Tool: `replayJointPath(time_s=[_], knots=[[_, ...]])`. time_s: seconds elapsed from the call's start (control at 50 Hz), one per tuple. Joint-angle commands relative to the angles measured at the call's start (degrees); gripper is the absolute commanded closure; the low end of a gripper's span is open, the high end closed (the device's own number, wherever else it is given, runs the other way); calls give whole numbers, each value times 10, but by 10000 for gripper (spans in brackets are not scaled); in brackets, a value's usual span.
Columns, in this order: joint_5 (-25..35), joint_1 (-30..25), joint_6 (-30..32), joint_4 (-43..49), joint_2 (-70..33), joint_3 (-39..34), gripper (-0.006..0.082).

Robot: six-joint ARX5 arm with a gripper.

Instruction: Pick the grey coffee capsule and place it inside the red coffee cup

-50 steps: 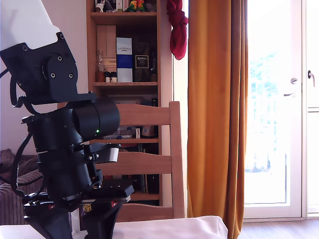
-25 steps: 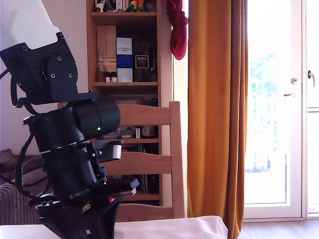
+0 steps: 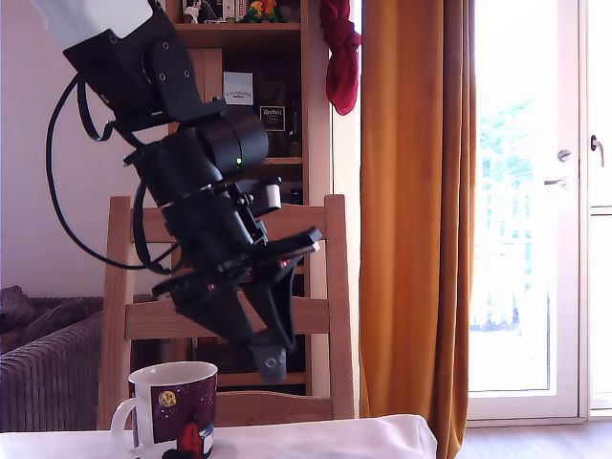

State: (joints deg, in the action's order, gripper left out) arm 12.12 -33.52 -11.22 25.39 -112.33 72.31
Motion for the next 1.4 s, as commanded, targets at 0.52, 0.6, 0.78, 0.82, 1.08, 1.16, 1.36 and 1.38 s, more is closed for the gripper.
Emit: replayJointPath(time_s=[0.52,0.6,0.78,0.82,1.08,1.16,1.36,1.38], knots=[[-38,104,38,89,-2,28,514],[-38,106,38,91,-2,28,514],[-38,105,38,101,-2,28,498],[-38,105,44,106,-2,28,441],[-45,105,56,131,-2,28,125],[-48,105,56,141,-2,32,164],[-51,105,57,169,12,47,529],[-51,105,57,168,16,47,578]])
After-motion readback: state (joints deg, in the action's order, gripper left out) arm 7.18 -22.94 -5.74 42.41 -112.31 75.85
